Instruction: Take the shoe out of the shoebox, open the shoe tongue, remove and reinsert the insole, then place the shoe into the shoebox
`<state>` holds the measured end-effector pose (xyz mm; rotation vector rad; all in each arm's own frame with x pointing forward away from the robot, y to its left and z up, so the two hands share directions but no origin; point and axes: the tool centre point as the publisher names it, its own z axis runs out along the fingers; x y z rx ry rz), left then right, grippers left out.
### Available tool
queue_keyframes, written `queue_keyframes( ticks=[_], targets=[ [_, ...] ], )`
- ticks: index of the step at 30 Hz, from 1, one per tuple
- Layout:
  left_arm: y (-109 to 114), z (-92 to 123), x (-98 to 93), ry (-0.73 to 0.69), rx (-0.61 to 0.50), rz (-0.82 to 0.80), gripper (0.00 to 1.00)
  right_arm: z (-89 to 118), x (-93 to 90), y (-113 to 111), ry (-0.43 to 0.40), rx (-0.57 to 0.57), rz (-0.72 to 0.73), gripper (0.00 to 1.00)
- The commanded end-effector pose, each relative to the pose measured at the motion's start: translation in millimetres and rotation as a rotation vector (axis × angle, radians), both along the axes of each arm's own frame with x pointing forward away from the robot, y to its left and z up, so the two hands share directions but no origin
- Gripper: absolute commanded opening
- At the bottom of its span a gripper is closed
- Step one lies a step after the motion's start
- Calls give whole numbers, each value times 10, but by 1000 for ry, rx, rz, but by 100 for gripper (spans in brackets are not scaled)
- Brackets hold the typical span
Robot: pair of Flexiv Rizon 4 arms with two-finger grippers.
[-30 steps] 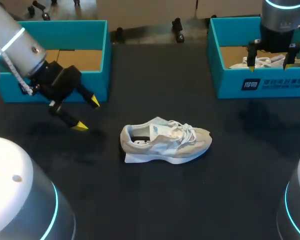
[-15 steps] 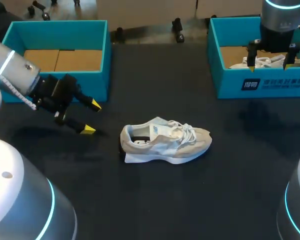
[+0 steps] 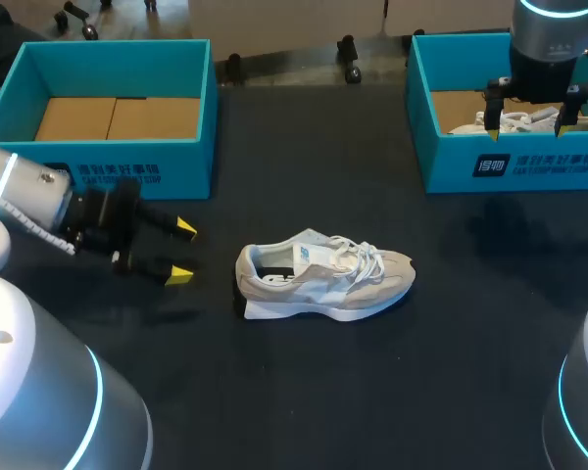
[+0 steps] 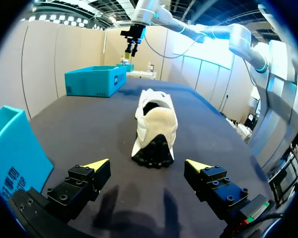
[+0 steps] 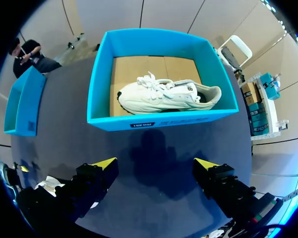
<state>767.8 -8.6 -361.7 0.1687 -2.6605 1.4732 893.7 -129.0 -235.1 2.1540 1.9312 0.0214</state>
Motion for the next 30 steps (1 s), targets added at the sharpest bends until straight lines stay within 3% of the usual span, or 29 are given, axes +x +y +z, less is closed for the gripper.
queue_keyframes(
  ticks=[1, 18, 23, 25, 30],
  targets=[
    [-14, -92, -30, -7, -32, 5, 100, -6, -7, -4, -2, 1, 1, 100],
    [-14, -92, -30, -7, -32, 5, 100, -6, -7, -4, -2, 1, 1, 100],
    [-50, -144, -58, -34, -86, 12, 100, -6, -7, -4, -2, 1, 1, 100],
    [-95, -209, -25, -105, -90, 20, 100, -6, -7, -4, -2, 1, 1, 100],
    [-195, -337, -7, -95, -93, 15, 100, -6, -7, -4, -2, 1, 1, 100]
  ],
)
